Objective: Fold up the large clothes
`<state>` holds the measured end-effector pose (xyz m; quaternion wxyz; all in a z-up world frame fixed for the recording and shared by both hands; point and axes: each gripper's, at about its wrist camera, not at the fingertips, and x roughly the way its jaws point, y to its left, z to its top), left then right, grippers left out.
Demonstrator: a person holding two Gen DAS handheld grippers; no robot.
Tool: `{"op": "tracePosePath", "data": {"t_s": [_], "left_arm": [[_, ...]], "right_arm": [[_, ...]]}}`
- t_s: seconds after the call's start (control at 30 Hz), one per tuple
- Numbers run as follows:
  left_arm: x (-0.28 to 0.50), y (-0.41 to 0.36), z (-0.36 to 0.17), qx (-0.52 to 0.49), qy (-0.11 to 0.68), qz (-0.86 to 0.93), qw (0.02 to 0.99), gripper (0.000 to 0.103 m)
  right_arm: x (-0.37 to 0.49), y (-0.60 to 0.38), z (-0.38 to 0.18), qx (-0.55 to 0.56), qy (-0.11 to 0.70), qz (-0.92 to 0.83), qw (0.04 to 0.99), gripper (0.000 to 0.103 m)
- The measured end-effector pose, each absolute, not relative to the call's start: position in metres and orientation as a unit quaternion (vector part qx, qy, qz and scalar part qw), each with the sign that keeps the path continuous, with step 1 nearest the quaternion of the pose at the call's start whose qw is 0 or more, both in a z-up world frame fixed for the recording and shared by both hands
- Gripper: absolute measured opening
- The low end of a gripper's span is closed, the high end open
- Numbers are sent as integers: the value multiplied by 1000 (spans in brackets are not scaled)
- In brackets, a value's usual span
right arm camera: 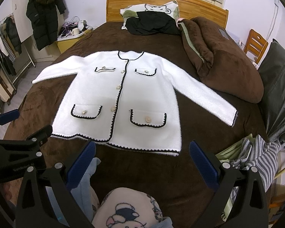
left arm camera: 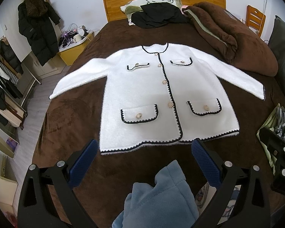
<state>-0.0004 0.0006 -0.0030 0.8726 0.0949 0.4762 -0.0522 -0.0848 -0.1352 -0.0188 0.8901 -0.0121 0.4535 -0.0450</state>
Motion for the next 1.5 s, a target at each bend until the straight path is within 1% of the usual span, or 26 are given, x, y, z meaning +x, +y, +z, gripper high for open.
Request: {"op": "tracePosePath", "data": {"t_s": [1.5], "left_arm": [[3, 7, -14, 95, 482, -53, 869, 97]], "right_arm": [[-83, -129, -27, -12, 462, -39, 886, 97]]}}
